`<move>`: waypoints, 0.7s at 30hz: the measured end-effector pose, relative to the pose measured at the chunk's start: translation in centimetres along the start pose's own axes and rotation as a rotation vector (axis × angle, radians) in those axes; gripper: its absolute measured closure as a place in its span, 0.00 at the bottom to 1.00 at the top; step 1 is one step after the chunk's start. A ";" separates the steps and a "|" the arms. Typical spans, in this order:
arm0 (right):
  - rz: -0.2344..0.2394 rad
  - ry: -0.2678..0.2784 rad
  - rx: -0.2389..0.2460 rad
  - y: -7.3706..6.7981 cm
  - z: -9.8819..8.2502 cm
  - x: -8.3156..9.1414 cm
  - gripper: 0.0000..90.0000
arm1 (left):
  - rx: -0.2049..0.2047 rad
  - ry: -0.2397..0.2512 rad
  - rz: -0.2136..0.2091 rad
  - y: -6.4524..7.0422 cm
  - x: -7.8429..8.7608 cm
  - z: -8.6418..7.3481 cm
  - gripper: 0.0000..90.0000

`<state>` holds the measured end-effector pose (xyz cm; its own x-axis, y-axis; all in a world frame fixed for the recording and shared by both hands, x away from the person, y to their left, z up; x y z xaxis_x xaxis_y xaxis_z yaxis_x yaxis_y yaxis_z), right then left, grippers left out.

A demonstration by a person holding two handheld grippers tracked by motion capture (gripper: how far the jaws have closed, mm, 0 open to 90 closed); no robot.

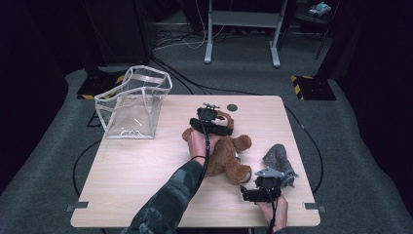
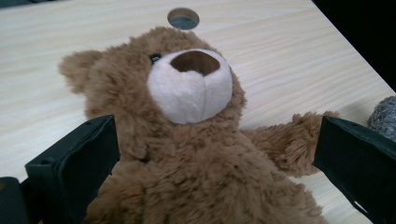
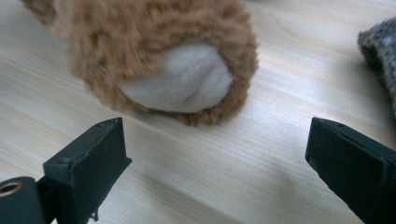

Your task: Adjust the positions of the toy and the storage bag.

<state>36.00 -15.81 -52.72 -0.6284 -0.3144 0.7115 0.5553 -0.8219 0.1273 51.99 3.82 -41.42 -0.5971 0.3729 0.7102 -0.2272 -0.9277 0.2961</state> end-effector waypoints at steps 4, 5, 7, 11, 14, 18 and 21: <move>0.012 -0.001 -0.007 0.1 -0.5 -0.4 0.05 | -0.003 -0.021 0.016 0.4 -1.0 -0.1 0.00; 0.009 -0.004 -0.009 0.1 -0.7 -0.6 0.05 | -0.005 -0.024 0.021 0.5 -1.2 -0.1 0.00; 0.005 0.000 -0.002 0.2 -0.8 -0.7 0.05 | -0.003 -0.029 0.024 0.7 -1.7 -0.2 0.00; -0.017 0.000 0.017 -0.1 -1.0 -1.0 0.05 | -0.002 -0.050 0.051 0.8 -2.7 -0.2 0.00; -0.025 -0.002 0.039 -0.2 -1.0 -1.0 0.05 | 0.000 -0.058 0.060 0.6 -3.0 -0.1 0.00; -0.030 0.002 0.047 -0.3 -1.0 -1.1 0.05 | 0.007 -0.069 0.082 0.2 -3.5 0.0 0.00; -0.032 0.002 0.048 -0.2 -1.0 -1.1 0.05 | 0.014 -0.086 0.090 0.0 -4.0 0.1 0.00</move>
Point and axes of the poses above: each handheld gripper's, and its own axes: x roughly backward along the jaws, z roughly out of its top, y roughly to its right, the point moved 2 cm from there along -x, roughly forward along the jaws, and after that the axes turned 14 degrees about x, right-handed, at the moved point
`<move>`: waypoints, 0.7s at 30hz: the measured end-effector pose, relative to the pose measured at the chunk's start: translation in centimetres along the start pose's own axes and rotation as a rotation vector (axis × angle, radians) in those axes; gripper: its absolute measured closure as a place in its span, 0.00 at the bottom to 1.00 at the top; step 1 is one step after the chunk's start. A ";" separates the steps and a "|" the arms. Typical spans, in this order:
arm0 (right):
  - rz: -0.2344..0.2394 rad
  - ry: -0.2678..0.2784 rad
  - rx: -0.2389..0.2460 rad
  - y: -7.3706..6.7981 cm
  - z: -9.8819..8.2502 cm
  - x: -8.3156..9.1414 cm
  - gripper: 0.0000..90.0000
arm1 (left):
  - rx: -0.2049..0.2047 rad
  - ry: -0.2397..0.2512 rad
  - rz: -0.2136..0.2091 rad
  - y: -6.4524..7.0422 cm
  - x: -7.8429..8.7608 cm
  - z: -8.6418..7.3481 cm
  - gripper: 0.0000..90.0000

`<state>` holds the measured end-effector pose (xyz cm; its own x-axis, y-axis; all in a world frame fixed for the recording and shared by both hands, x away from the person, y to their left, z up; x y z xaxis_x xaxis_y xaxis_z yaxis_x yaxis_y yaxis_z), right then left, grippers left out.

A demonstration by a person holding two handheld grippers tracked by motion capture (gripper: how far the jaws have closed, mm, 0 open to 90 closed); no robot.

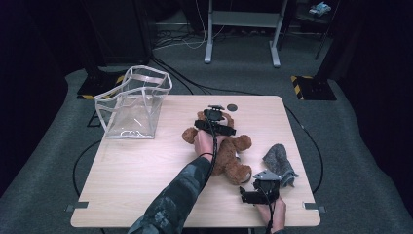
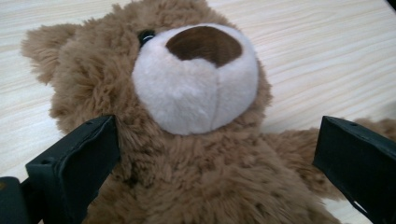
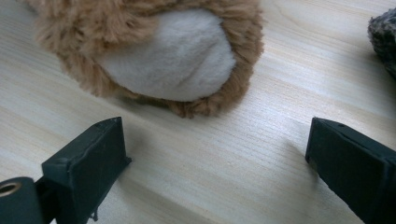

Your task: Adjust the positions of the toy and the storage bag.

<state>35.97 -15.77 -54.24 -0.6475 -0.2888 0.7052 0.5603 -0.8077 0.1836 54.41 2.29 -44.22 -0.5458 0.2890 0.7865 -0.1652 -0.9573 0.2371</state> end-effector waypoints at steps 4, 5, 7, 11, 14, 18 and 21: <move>-0.001 0.002 0.000 0.0 0.0 0.0 0.05 | 0.007 -0.015 0.010 -0.1 -0.5 0.1 0.00; -0.001 0.003 0.001 0.0 0.0 0.0 0.05 | 0.006 -0.021 0.019 -0.2 -0.6 0.0 0.00; -0.001 0.005 0.001 0.0 0.0 0.0 0.05 | 0.009 -0.028 0.026 -0.2 -0.9 0.0 0.00; 0.003 0.007 -0.006 -0.1 0.0 0.0 0.05 | 0.000 -0.042 0.058 -0.3 -1.6 -0.1 0.01; 0.002 0.007 -0.001 -0.1 0.0 0.0 0.05 | -0.002 -0.053 0.089 -0.5 -2.2 -0.3 0.01; 0.002 0.005 -0.005 -0.1 0.0 0.0 0.05 | 0.027 -0.065 0.126 -1.4 -3.2 -1.2 0.09; -0.001 0.006 -0.008 -0.1 0.0 0.0 0.05 | 0.029 -0.061 0.107 -1.7 -3.1 -1.3 0.24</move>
Point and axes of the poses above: each handheld gripper's, and its own axes: x roughly backward along the jaws, z roughly out of its top, y roughly to its right, the point moved 2 cm from there along -x, roughly forward along the jaws, and after that the axes turned 14 degrees about x, right-handed, at the moved point
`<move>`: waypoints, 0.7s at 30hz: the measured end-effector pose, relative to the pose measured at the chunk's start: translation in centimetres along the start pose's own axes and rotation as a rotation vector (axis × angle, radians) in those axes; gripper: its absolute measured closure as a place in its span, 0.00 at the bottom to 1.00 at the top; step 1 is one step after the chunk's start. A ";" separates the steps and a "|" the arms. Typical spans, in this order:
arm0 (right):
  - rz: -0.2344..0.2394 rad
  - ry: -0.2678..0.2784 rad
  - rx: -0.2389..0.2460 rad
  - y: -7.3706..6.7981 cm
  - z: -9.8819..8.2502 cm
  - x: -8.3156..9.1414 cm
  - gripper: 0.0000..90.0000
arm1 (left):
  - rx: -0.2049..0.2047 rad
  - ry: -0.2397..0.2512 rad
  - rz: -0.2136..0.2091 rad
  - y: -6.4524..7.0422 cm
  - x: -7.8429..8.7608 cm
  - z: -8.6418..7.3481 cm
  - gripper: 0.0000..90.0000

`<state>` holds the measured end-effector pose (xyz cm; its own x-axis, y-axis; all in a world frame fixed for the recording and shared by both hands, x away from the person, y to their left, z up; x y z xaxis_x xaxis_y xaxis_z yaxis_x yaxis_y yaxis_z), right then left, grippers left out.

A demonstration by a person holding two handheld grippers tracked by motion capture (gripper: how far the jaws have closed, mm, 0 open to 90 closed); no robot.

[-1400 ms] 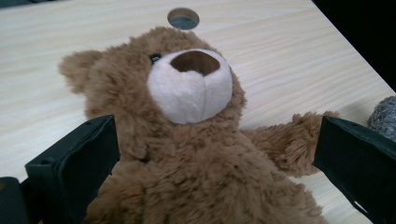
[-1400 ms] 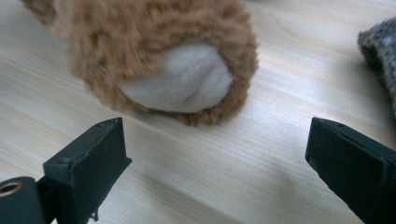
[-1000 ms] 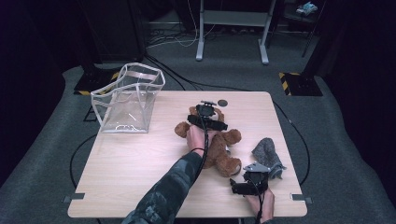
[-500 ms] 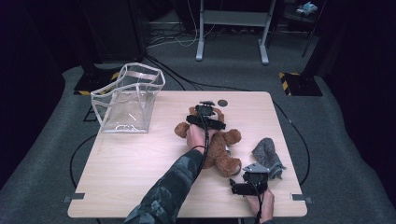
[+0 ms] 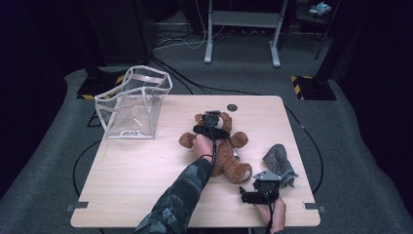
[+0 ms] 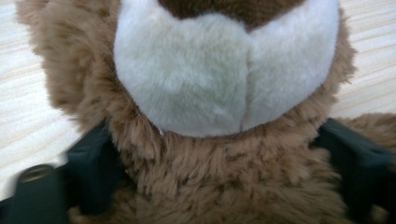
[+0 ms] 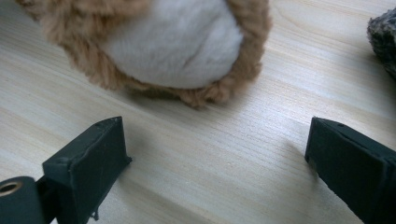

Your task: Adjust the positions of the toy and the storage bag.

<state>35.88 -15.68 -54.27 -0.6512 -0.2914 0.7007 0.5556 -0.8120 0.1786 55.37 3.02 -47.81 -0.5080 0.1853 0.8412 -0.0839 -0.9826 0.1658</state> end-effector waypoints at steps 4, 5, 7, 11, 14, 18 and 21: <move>0.000 -0.002 -0.006 0.0 0.0 0.0 0.05 | -0.048 0.023 -0.017 0.2 0.2 -0.5 0.49; 0.000 -0.002 -0.006 0.0 0.0 0.0 0.05 | -0.048 0.023 -0.017 0.2 0.2 -0.5 0.53; 0.000 -0.002 -0.007 0.0 0.0 0.0 0.05 | -0.067 0.029 -0.025 0.1 0.3 -0.5 0.59; 0.001 -0.001 -0.006 0.0 0.0 0.0 0.05 | -0.068 0.061 -0.054 -0.2 1.0 -0.6 0.65; 0.001 0.000 -0.004 0.0 0.0 0.0 0.05 | -0.077 0.072 -0.067 -0.4 1.3 -0.6 0.65; -0.002 0.002 -0.009 -0.1 0.0 0.0 0.06 | -0.059 0.119 -0.119 -0.9 2.5 -0.6 0.65; 0.004 0.005 -0.009 -0.1 0.0 0.0 0.06 | -0.076 0.183 -0.150 -1.3 4.1 -0.4 0.66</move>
Point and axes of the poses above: each handheld gripper's, and its own axes: x roughly backward along the jaws, z roughly out of its top, y roughly to its right, the point moved 2 cm from there along -x, roughly forward along the jaws, and after that the axes turned 14 degrees about x, right-handed, at the moved point
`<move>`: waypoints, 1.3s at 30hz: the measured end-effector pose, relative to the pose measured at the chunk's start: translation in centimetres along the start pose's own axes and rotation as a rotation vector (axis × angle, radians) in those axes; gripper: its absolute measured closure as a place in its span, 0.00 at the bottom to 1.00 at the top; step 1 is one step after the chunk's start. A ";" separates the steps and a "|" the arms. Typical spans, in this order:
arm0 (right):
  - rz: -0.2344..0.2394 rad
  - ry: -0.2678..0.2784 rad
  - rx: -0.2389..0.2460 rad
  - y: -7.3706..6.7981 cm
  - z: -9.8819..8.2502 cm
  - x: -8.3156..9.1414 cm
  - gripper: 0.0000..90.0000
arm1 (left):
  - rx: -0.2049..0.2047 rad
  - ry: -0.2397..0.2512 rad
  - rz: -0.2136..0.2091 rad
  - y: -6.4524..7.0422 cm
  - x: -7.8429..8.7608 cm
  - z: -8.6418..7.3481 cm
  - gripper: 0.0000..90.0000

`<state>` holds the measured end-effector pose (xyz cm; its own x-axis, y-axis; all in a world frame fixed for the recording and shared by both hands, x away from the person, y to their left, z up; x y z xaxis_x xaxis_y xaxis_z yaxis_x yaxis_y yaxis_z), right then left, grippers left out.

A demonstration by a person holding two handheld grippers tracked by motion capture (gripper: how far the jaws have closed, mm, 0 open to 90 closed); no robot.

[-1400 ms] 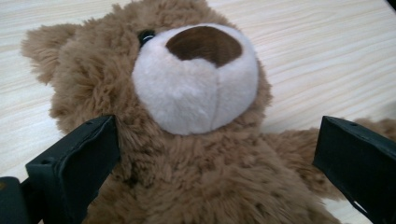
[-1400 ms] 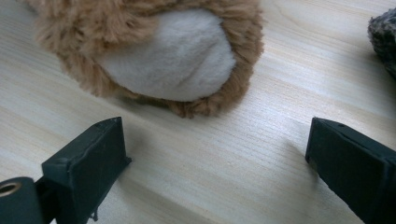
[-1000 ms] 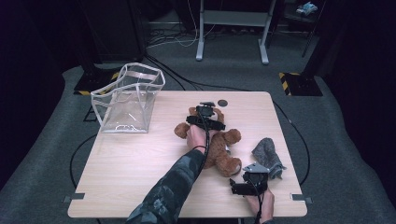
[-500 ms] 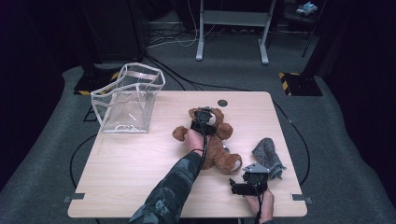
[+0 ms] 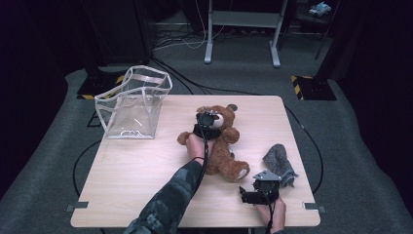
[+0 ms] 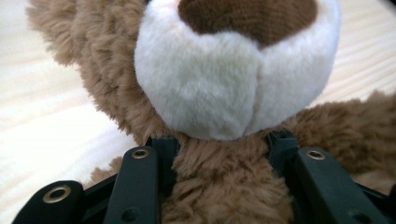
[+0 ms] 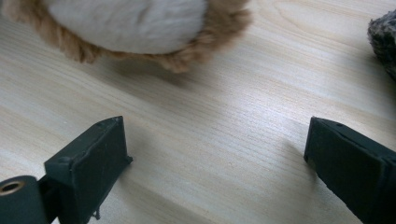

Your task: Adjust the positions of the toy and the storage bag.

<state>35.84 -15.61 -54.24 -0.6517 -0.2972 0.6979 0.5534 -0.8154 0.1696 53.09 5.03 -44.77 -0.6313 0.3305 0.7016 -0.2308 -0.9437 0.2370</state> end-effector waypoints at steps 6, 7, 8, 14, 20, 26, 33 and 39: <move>-0.006 0.000 -0.004 0.0 0.0 0.0 0.06 | -0.026 0.095 -0.042 -0.2 2.6 0.6 0.66; -0.007 0.001 -0.004 0.0 0.0 -0.1 0.06 | -0.024 0.110 -0.052 -0.4 3.0 0.6 0.66; -0.006 0.001 -0.002 0.0 0.0 -0.1 0.06 | -0.021 0.130 -0.061 -0.4 3.4 0.7 0.66; -0.014 0.003 0.000 -0.1 0.0 0.0 0.06 | -0.053 0.194 -0.119 -0.9 5.8 0.9 0.66; -0.012 0.005 0.005 -0.1 0.0 0.0 0.06 | -0.074 0.221 -0.149 -1.6 7.5 1.1 0.66; -0.009 0.003 0.017 0.0 -0.1 0.0 0.06 | -0.077 0.235 -0.168 -2.4 9.0 1.3 0.66; -0.005 0.002 0.010 0.0 -0.1 0.0 0.06 | -0.091 0.230 -0.186 -3.9 11.4 1.4 0.66; -0.011 0.000 0.016 0.0 -0.1 0.0 0.05 | -0.108 0.225 -0.181 -5.2 13.0 1.2 0.66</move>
<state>35.79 -15.71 -54.30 -0.6577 -0.2879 0.6961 0.5543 -0.8107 0.1884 46.95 14.19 -36.05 -0.7182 0.4988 0.4852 -0.4243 -0.8665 0.2629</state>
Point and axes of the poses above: each handheld gripper's, and its own axes: x roughly backward along the jaws, z roughly out of its top, y roughly to its right, the point moved 2 cm from there along -x, roughly forward along the jaws, and after that the axes turned 14 degrees about x, right-handed, at the moved point
